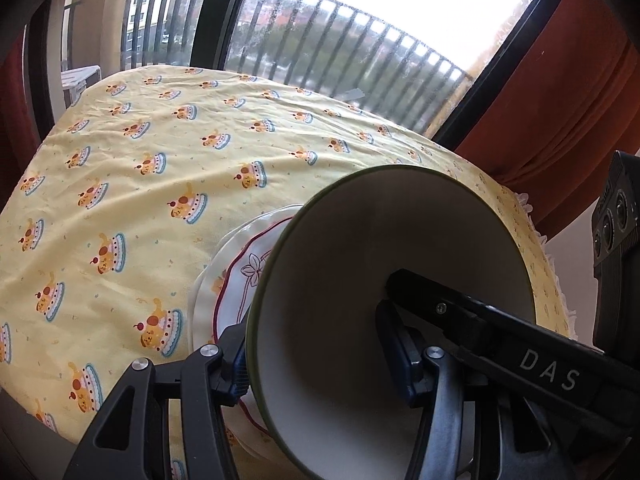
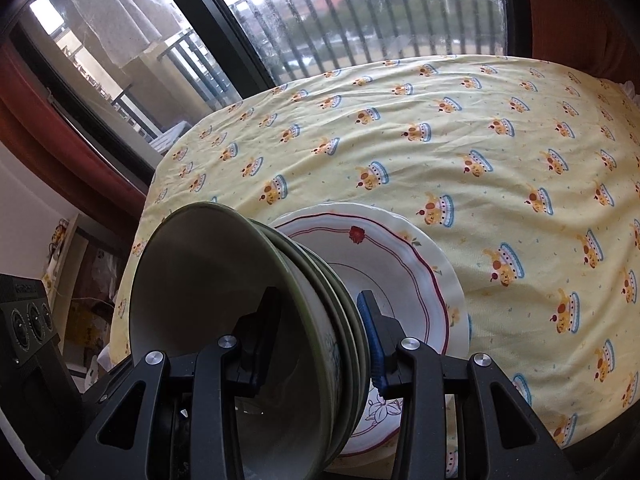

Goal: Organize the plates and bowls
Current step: 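Tilt and carry the nested bowls with both grippers to the plate stack, then lower the nested bowls onto the plate stack and open both grippers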

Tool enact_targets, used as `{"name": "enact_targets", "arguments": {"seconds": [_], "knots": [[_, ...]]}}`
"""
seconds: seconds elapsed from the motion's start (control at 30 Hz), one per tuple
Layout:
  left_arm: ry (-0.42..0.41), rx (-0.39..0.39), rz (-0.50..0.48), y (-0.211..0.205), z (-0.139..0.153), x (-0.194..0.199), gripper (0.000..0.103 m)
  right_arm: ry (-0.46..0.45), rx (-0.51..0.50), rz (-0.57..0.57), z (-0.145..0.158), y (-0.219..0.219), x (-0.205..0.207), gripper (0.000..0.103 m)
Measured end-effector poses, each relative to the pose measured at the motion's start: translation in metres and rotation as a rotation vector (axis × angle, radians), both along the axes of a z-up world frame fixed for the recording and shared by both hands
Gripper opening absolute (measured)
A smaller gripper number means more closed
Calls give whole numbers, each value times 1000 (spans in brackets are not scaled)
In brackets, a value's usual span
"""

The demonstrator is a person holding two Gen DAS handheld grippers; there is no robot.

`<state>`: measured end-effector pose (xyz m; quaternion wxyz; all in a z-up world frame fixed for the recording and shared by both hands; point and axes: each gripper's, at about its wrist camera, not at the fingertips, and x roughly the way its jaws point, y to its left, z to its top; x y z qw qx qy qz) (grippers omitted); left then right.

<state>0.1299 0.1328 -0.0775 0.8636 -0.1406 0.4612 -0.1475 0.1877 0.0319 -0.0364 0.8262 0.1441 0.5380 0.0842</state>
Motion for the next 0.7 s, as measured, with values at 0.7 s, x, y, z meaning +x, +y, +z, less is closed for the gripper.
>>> {"name": "enact_targets", "arguments": {"seconds": [0.7], "knots": [[-83,100,47,-2,1,-4,65,23,32,-49,-14,-14,-2,56]]}}
